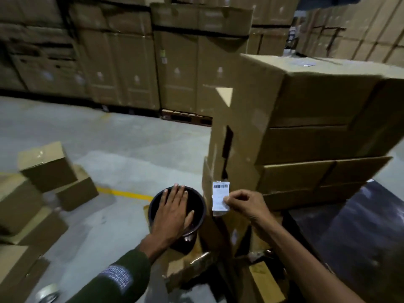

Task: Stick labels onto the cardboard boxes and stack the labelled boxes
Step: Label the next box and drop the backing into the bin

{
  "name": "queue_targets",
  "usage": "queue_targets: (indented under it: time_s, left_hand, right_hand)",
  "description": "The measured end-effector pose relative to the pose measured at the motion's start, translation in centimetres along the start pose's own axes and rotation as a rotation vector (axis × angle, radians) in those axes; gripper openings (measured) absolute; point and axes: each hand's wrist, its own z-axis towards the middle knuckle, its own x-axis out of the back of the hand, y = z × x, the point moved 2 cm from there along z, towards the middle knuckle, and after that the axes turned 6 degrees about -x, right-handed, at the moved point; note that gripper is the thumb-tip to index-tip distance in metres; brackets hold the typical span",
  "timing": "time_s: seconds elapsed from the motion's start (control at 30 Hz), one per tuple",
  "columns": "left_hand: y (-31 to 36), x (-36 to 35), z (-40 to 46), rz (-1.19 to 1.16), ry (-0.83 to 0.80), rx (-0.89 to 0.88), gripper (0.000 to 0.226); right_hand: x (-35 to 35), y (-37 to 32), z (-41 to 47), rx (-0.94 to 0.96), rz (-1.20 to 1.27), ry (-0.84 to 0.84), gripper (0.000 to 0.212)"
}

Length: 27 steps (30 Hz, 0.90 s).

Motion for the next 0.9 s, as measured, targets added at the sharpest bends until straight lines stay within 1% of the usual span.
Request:
queue_targets:
  time_s: [0.1, 0.17, 0.27, 0.4, 0.5, 0.57, 0.6, 0.7, 0.73, 0.8, 0.9]
  left_hand:
    - [-3.7, -0.7, -1.7, 0.027, -0.011, 0.07, 0.065]
    - [-5.6, -1.4, -2.7, 0.034, -0.021, 0.115, 0.066]
    - [-7.4, -2.2, -3.9, 0.028, -0.041, 0.151, 0.066]
    - [-8.8, -3.3, -5.1, 0.024, -0.062, 0.186, 0.067]
    - [-9.5, -4.0, -5.8, 0.015, -0.09, 0.21, 0.067]
    - [-9.7, -4.4, -6.2, 0.025, -0.098, 0.214, 0.067]
    - [-9.9, -4.8, -6.4, 0.028, -0.101, 0.215, 0.067]
    - [-10.0, -5.8, -6.9, 0.038, -0.112, 0.218, 0.068]
    - [-10.0, -6.1, -7.0, 0.038, -0.116, 0.218, 0.069]
    - [-9.8, -6.8, -7.3, 0.036, -0.127, 0.207, 0.07]
    - [-9.1, -7.6, -7.2, 0.042, -0.119, 0.157, 0.07]
  right_hand:
    - [-3.9, 0.5, 2.2, 0.078, -0.199, 0.015, 0.005]
    - [-6.2, 0.6, 3.8, 0.157, -0.382, 0.05, 0.008]
    - [-9.1, 0.5, 6.1, 0.289, -0.607, 0.109, 0.006]
    - [-12.2, 0.7, 9.2, 0.437, -0.808, 0.177, 0.005]
    - [-14.3, 2.1, 10.8, 0.511, -0.933, 0.171, 0.008]
    - [-15.3, 3.9, 11.4, 0.503, -1.022, 0.129, 0.01]
    - [-15.8, 5.1, 11.5, 0.457, -1.08, 0.073, 0.011]
    - [-16.5, 9.3, 11.0, 0.266, -1.221, -0.174, 0.019]
    - [-16.4, 10.3, 10.4, 0.222, -1.24, -0.231, 0.021]
    - [-15.6, 11.6, 9.1, 0.184, -1.225, -0.251, 0.02]
    - [-13.3, 12.4, 7.7, 0.181, -1.178, -0.194, 0.017]
